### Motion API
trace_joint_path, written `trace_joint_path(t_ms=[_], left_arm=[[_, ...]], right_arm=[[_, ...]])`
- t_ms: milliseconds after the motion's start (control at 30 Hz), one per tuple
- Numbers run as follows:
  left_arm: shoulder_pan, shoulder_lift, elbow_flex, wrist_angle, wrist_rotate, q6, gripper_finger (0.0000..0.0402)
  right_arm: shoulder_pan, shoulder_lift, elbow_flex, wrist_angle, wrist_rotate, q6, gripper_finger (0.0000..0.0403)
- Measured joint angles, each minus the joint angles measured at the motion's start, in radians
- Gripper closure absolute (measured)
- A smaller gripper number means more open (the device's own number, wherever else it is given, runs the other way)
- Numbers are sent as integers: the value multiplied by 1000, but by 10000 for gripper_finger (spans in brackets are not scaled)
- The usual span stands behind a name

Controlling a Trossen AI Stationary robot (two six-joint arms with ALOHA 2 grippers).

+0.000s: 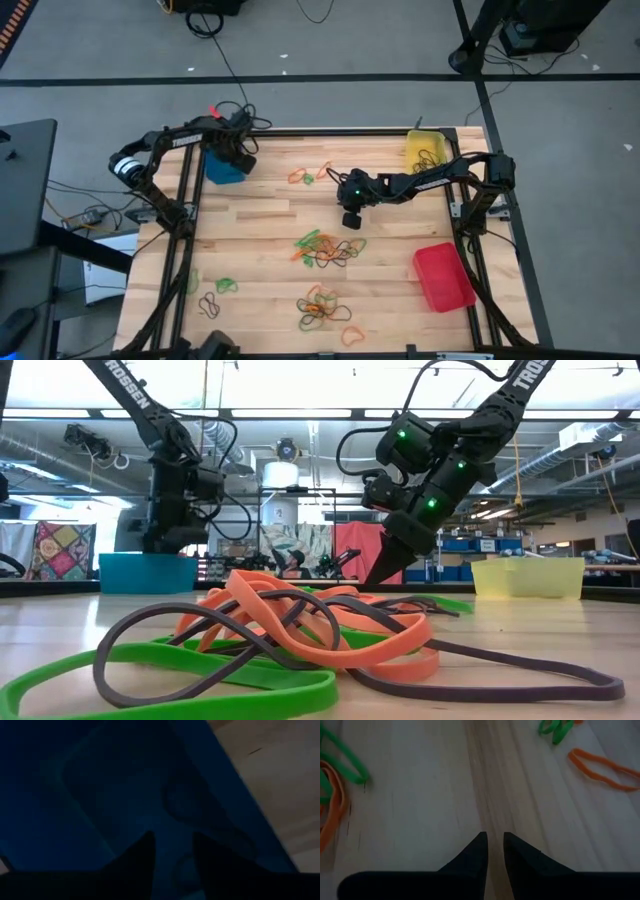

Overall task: Sort rubber bands into baskets
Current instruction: Put the brown rubber band into the yellow bin

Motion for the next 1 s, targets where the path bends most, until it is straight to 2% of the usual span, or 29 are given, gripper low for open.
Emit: trace_joint_path(t_ms=[500, 600, 767, 1000], left_arm=[[52, 142, 23, 24, 108, 118, 276], [52, 146, 23, 32, 127, 118, 304], [52, 148, 22, 36, 138, 117, 390], [53, 91, 20, 21, 106, 119, 398]], right_arm=[[-77, 0, 0, -4, 0, -81, 328], [-82, 0, 0, -18, 0, -81, 328], [-81, 0, 0, -29, -1, -89, 328], [-79, 0, 0, -36, -1, -82, 328]])
